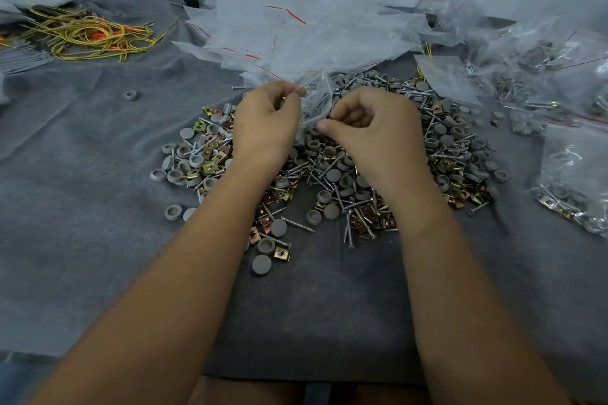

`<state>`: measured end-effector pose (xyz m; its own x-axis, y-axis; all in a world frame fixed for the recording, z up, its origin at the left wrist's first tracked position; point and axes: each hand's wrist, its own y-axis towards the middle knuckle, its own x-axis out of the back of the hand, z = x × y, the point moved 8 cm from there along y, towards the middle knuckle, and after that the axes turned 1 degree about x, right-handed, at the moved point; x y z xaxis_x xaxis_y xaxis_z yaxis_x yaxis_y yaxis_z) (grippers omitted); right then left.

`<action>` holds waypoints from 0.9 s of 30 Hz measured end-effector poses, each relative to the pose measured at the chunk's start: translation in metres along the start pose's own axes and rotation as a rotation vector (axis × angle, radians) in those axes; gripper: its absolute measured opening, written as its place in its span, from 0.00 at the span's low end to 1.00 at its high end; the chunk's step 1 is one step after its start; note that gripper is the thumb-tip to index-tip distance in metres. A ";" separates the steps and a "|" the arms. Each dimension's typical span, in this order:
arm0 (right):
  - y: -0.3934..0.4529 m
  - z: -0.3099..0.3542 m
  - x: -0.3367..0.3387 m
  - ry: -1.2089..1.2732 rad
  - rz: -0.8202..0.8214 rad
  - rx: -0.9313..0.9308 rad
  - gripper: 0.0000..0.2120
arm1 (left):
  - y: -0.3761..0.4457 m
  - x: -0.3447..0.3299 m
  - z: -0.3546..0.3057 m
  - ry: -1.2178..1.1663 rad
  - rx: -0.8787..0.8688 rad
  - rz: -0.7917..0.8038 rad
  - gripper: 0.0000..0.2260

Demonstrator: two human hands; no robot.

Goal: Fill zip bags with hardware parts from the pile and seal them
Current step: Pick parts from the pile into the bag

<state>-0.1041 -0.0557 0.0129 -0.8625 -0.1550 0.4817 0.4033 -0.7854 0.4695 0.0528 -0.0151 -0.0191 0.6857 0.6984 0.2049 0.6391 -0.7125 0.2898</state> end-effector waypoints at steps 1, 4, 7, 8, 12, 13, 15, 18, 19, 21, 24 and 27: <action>0.001 -0.001 0.004 0.024 -0.048 -0.005 0.09 | -0.002 -0.001 -0.003 0.010 -0.026 0.016 0.09; 0.002 -0.005 0.008 0.122 -0.110 -0.042 0.07 | -0.006 -0.008 -0.010 0.024 -0.079 0.083 0.08; 0.002 -0.009 0.007 0.204 -0.114 -0.067 0.10 | -0.009 -0.011 -0.012 0.022 -0.088 0.114 0.08; 0.003 -0.010 0.007 0.217 -0.118 -0.071 0.10 | -0.009 -0.012 -0.012 0.010 -0.083 0.119 0.08; 0.002 -0.012 0.005 0.149 -0.163 -0.047 0.09 | -0.010 -0.013 -0.012 -0.017 -0.066 0.130 0.08; 0.002 -0.011 0.004 0.112 -0.163 -0.034 0.09 | -0.010 -0.013 -0.012 -0.013 -0.069 0.130 0.08; 0.002 -0.009 -0.001 0.055 -0.139 -0.009 0.09 | -0.010 -0.013 -0.012 -0.020 -0.066 0.122 0.09; 0.002 -0.005 -0.001 0.018 -0.157 0.026 0.07 | -0.008 -0.012 -0.010 -0.032 -0.048 0.099 0.10; 0.001 -0.004 0.004 0.020 -0.199 0.033 0.07 | -0.007 -0.011 -0.009 -0.035 -0.039 0.090 0.10; 0.000 -0.006 0.018 0.038 -0.304 0.014 0.07 | -0.006 -0.009 -0.006 -0.022 -0.022 0.065 0.10; 0.001 -0.020 0.031 0.025 -0.333 -0.095 0.09 | -0.004 -0.003 -0.002 -0.014 -0.001 0.014 0.11; 0.003 -0.030 0.022 -0.042 -0.155 -0.179 0.14 | -0.002 0.001 0.001 -0.031 0.026 -0.022 0.11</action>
<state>-0.1311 -0.0794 0.0024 -0.8951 -0.0019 0.4459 0.2028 -0.8922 0.4035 0.0523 -0.0128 -0.0204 0.6818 0.7116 0.1697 0.6625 -0.6990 0.2693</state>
